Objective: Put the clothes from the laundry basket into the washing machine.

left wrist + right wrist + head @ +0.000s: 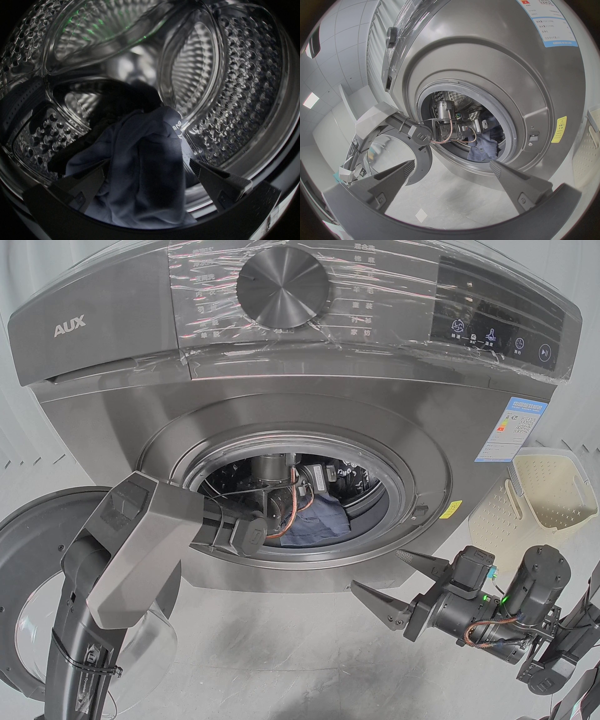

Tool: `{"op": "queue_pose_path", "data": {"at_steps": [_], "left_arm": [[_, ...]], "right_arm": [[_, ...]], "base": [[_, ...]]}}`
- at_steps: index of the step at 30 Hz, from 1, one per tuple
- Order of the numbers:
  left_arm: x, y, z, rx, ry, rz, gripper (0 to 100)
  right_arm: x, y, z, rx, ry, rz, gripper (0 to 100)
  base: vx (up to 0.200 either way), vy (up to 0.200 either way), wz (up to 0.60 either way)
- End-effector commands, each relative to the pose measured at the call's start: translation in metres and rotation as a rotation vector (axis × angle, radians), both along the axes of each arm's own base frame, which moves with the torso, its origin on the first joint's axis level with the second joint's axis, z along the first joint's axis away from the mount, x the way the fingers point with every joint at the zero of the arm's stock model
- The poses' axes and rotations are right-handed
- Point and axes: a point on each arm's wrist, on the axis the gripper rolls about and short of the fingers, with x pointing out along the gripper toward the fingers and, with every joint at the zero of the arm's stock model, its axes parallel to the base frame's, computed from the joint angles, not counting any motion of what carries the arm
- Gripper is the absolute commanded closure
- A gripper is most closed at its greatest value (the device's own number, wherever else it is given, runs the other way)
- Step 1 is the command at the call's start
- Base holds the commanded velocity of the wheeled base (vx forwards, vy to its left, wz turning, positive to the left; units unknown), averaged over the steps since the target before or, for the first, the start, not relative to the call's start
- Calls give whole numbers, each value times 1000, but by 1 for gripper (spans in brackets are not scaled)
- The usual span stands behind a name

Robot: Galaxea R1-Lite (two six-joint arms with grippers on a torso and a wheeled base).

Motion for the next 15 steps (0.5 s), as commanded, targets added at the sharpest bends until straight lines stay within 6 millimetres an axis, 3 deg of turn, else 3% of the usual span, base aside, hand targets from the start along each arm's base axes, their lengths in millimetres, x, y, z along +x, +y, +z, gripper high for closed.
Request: {"op": "queue_pose_path", "data": {"at_steps": [1, 5, 10, 11, 15], "left_arm": [[-16, -11, -3, 14, 19, -48, 0], [-16, -13, -6, 23, 32, -70, 0], [1, -2, -38, 119, 55, -40, 0], [1, -2, -38, 119, 55, -40, 100], [12, 10, -44, 131, 71, -11, 100]], "right_arm": [[0, 0, 0, 1, -1, 1, 0], [0, 0, 0, 1, -1, 3, 0], [0, 0, 1, 2, -2, 3, 0], [0, 0, 1, 2, -2, 3, 0], [0, 0, 2, 4, -6, 3, 0]], "base": [[0, 0, 0], [0, 0, 0], [0, 0, 0], [0, 0, 0], [0, 0, 0]]}}
